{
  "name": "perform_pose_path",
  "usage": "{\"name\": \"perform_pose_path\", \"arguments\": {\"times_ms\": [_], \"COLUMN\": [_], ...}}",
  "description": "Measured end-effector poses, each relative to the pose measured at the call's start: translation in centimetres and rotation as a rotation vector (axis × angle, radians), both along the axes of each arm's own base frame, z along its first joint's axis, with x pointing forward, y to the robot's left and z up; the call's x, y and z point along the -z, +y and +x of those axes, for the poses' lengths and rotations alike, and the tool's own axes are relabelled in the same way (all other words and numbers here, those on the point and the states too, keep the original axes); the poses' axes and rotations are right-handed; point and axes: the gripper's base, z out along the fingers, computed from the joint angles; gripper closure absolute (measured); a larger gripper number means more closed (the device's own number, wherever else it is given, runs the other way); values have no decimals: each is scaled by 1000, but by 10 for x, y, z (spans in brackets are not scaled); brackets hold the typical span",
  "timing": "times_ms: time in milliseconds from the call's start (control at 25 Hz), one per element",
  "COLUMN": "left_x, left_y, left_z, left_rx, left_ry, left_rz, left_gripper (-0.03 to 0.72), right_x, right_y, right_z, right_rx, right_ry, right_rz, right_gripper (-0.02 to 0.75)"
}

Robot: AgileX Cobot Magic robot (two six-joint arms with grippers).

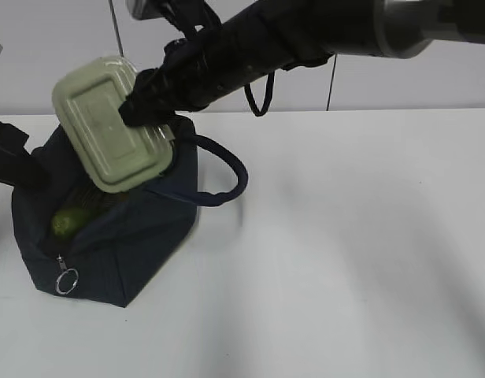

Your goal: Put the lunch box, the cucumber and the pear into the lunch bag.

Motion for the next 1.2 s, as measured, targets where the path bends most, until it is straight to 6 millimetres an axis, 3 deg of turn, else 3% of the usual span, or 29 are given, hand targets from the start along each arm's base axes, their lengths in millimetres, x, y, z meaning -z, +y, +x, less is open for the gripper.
{"name": "perform_pose_path", "arguments": {"times_ms": [240, 480, 680, 880, 1200], "left_x": [0, 0, 0, 0, -1], "left_y": [0, 0, 0, 0, -1], "left_z": [0, 0, 0, 1, 1], "left_rx": [-1, -4, -5, -7, -12], "left_ry": [0, -1, -1, -4, -4], "left_rz": [-3, -2, -2, -2, -13], "left_gripper": [703, 703, 703, 703, 703], "right_x": [10, 35, 39, 27, -10], "right_y": [0, 18, 24, 29, 38], "right_z": [-4, -12, -14, -9, -6], "right_rx": [-74, -133, -123, -107, -108], "right_ry": [-35, -26, -45, -66, -107], "right_rz": [-135, -204, -229, -190, -92], "right_gripper": [393, 393, 394, 384, 231]}}
